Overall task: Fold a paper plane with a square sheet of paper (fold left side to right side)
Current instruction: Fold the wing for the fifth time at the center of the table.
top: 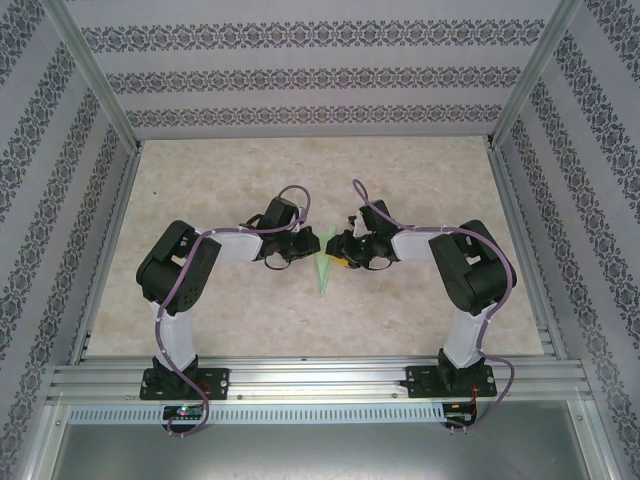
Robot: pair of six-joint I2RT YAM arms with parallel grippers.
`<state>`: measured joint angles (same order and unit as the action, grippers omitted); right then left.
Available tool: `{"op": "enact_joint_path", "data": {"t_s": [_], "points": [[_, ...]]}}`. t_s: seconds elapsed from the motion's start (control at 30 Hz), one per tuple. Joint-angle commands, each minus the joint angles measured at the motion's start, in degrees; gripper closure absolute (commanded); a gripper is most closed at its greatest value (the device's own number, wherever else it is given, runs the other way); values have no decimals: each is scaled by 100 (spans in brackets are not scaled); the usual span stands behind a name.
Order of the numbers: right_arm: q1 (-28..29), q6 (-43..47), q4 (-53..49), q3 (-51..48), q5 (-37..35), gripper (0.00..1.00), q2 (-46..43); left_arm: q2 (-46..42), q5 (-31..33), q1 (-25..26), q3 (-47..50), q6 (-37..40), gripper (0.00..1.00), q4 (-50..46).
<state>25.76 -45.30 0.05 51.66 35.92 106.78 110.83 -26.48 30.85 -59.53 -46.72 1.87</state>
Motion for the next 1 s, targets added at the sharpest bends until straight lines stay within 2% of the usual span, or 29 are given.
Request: {"op": "enact_joint_path", "data": {"t_s": [0.0, 0.3, 0.6, 0.77, 0.97], "points": [[72, 126, -95, -22, -68, 62, 273, 158, 63, -41, -145, 176, 91, -68], [70, 133, -8, -12, -26, 61, 212, 329, -33, -42, -154, 163, 91, 28], [-99, 197, 100, -157, -5, 60, -319, 442, -50, -44, -147, 145, 91, 48], [-154, 144, 226, -291, 87, 65, -535, 465, -52, -34, -147, 145, 91, 36], [-124, -329, 1014, -288, 328, 74, -325, 470, -43, -36, -148, 156, 91, 10]]}}
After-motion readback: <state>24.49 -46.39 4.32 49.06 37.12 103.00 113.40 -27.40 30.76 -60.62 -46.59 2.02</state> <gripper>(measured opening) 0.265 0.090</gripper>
